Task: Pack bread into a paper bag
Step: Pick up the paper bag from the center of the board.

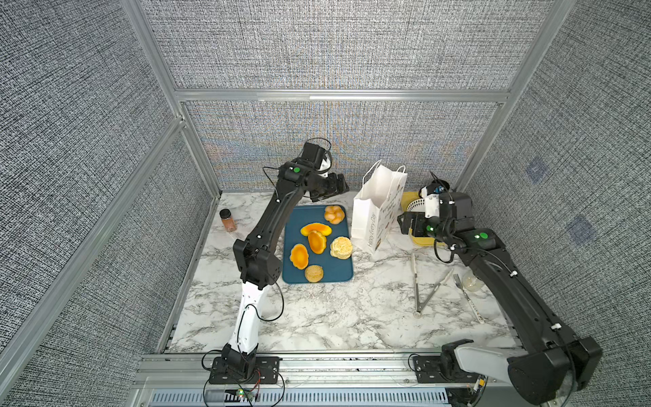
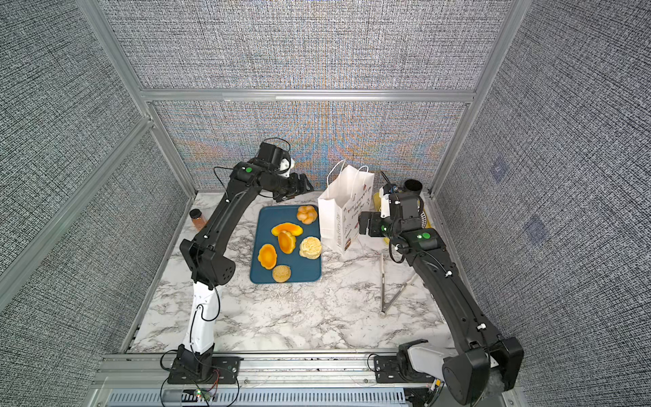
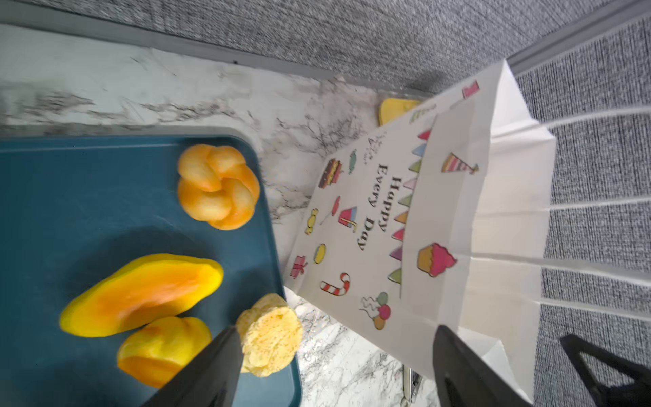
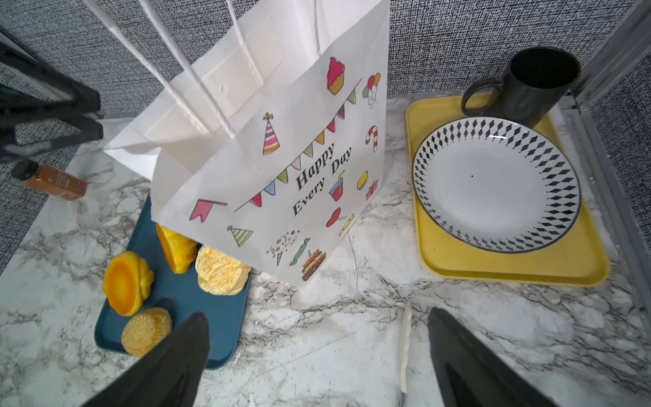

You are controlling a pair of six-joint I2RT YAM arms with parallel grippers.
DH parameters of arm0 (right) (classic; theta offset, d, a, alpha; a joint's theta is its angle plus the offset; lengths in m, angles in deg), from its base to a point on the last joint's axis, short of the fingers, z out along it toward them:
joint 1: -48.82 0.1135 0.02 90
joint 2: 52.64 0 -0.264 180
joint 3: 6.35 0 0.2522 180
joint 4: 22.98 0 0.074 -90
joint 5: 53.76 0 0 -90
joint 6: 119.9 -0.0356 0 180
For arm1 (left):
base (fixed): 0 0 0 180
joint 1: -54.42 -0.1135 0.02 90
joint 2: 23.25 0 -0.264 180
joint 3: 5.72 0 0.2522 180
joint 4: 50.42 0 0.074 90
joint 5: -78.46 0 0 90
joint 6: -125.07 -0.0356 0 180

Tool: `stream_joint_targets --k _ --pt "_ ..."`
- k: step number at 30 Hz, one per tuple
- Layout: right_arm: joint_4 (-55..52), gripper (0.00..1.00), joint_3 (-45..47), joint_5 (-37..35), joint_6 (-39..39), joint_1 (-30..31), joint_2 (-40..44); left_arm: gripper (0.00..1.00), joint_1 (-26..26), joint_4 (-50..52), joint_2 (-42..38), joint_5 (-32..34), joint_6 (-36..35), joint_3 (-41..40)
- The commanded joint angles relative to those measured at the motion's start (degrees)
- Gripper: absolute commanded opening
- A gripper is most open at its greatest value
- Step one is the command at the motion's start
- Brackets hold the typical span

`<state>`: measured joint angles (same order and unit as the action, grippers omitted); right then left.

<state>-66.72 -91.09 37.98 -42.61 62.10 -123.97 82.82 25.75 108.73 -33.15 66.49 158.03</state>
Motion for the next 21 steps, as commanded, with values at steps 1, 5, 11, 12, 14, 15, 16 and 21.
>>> stream_joint_targets --k 1,5,11,12,14,15,16,21 --pt "2.7 0.99 -0.5 -0.9 -1.1 -0.7 -0.8 0.89 1.7 1.1 0.1 -2.6 -2.9 0.3" --pt "3.8 0.99 0.1 0.5 -1.0 -0.8 -1.4 0.91 3.9 0.9 -0.7 -1.4 -6.4 -0.2" --pt "4.2 0.99 1.0 1.4 -0.2 -1.1 -2.3 0.91 5.4 1.3 -0.9 2.9 -9.2 -1.4" --pt "4.4 0.99 1.0 1.5 -0.2 -1.1 -2.3 0.91 5.6 1.3 -0.6 3.6 -9.5 -1.4" --pt "4.7 0.99 0.9 1.7 -0.2 -1.3 -2.4 0.89 5.8 0.6 -0.2 3.8 -9.9 -1.2" --pt "4.6 0.99 0.8 1.8 -0.3 -1.3 -2.4 0.89 5.8 -0.4 -0.3 3.8 -9.8 -1.4" --pt "4.5 0.99 0.7 1.9 -0.2 -1.3 -2.4 0.88 5.8 -2.0 -0.6 3.4 -9.5 -1.9" --pt "4.2 0.99 1.4 1.9 -0.6 -1.3 -1.5 0.89 5.8 -8.5 -2.6 1.0 -8.2 -3.7"
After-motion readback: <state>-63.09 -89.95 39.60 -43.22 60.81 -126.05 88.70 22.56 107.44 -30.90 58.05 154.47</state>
